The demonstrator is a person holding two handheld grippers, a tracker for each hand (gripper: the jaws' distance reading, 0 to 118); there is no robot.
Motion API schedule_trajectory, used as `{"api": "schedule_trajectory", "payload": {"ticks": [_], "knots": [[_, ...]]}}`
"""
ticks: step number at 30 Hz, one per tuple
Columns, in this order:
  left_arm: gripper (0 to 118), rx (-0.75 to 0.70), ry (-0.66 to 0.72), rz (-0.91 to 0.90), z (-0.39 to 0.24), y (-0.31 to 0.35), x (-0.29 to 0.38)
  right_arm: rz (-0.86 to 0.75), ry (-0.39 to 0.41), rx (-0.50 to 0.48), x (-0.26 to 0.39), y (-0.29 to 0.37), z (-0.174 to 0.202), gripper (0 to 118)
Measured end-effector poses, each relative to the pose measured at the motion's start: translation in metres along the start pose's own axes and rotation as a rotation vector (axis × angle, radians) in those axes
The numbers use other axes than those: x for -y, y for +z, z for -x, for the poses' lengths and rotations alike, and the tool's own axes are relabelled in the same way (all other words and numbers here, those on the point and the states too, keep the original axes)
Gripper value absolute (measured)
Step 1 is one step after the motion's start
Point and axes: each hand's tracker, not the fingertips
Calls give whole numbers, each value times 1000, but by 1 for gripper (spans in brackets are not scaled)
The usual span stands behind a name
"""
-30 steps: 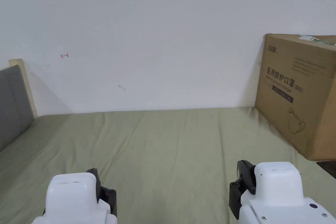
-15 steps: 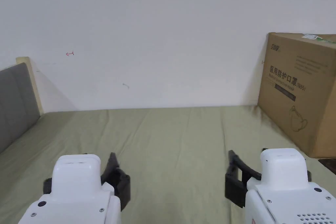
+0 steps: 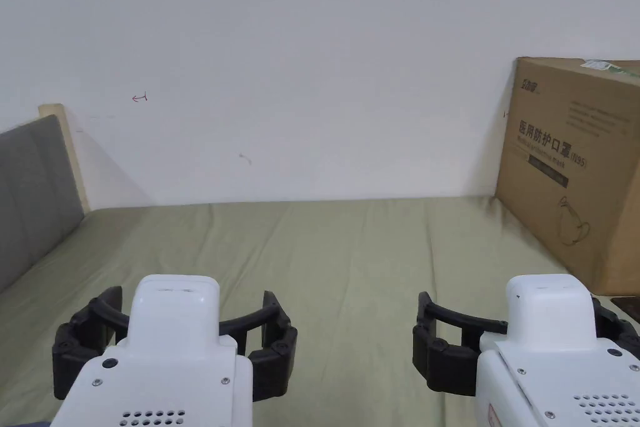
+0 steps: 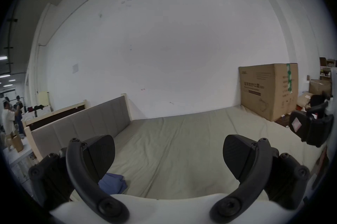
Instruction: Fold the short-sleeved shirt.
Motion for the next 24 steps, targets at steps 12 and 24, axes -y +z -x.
{"api": "schedule_trajectory", "payload": {"ticks": [12,24], "knots": [[118,10,65,-33,4,3,4,15,-2,11,4,-3,-1,118],[118,138,140,41,11,-2,-3,25,2,41,8,-5,-3,118]]}}
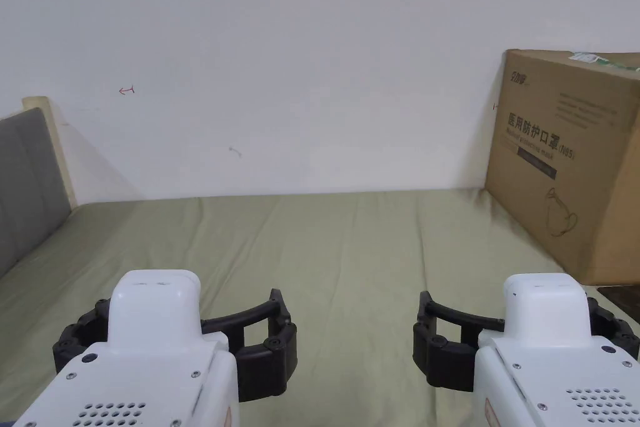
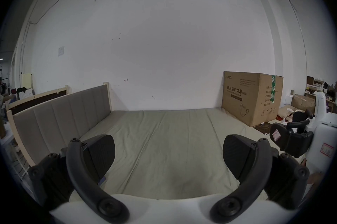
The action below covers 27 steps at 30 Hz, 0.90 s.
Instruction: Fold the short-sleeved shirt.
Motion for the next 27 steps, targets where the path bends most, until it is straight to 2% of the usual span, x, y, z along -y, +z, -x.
{"api": "schedule_trajectory", "payload": {"ticks": [8,13,16,19,21,23,26,27], "knots": [[118,-30,-5,28,-4,-7,0,14,1,6,2,-2,-1,118],[118,-83,9,38,-5,-7,0,29,9,11,6,-3,0,118],[118,-162,34,16,-6,-7,3,41,14,12,9,-4,1,118],[118,-146,10,-43,-4,-5,9,47,15,9,10,-4,1,118],[117,-183,-57,-69,-7,-6,11,45,26,11,10,-4,2,118],[117,-159,-71,-64,-7,-6,13,37,48,24,10,-5,4,118],[117,-60,10,1,1,-7,9,35,60,28,9,-6,5,118],[118,-68,33,27,3,-7,7,36,56,25,9,-6,5,118]]}}
